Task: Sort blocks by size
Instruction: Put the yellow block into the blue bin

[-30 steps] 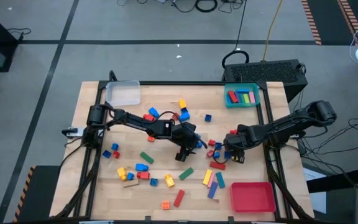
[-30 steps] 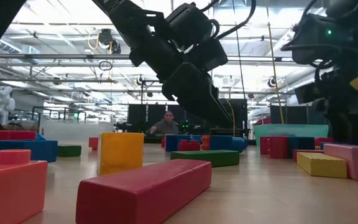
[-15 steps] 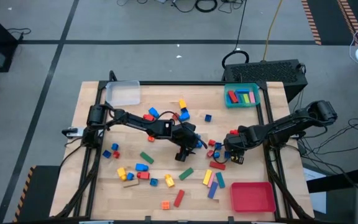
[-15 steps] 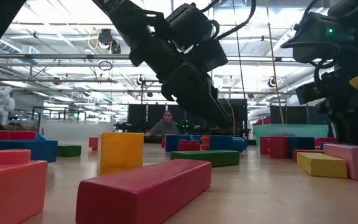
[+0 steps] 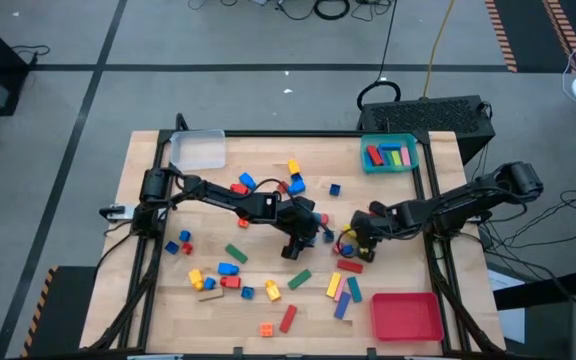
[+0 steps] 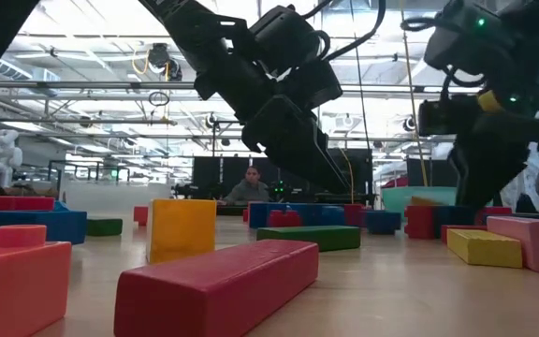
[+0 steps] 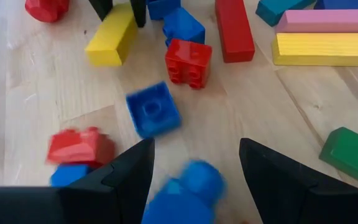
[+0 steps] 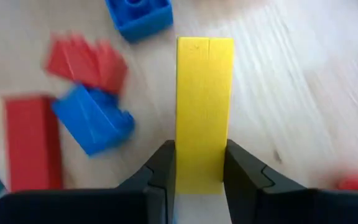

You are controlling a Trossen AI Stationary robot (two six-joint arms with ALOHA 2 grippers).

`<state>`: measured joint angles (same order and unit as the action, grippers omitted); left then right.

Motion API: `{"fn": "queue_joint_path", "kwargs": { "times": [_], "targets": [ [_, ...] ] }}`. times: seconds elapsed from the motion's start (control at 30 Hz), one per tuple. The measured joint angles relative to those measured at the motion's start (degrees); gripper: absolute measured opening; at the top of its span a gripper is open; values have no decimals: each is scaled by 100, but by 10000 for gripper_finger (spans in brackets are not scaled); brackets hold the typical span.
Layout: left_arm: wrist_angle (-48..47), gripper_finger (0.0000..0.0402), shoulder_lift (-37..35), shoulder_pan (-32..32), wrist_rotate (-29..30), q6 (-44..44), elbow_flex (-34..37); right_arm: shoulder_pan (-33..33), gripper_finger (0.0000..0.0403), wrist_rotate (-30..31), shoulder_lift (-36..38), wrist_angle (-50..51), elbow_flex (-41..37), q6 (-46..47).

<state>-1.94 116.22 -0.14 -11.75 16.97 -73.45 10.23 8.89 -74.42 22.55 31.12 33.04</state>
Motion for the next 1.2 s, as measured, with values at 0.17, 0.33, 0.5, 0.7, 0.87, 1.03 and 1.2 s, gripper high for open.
{"fn": "queue_joint_path", "kwargs": {
  "times": [0.17, 0.33, 0.5, 0.7, 0.87, 1.03, 1.2],
  "targets": [
    [-21, 237, 0, 0, 0, 0, 0, -158, 78, 564, 3, -439, 9, 528],
    [-35, 237, 0, 0, 0, -2, 0, -437, 78, 1056, 6, -437, 11, 1092],
    [-38, 237, 0, 0, 2, -19, 0, -729, 78, 1245, 8, -454, 11, 1244],
    [-8, 238, 0, 0, 101, -333, 0, -1003, 81, 1528, 10, -444, 13, 1335],
    [-12, 238, 0, 0, 221, -466, 0, -1280, 83, 1329, 12, -432, 13, 1137],
    [-11, 238, 0, 7, 221, -461, 0, -1600, 84, 1308, 18, -425, 15, 907],
    [-45, 238, 0, 116, 223, -457, 0, -1970, 85, 989, 260, -312, 17, 803]
  ]
}}
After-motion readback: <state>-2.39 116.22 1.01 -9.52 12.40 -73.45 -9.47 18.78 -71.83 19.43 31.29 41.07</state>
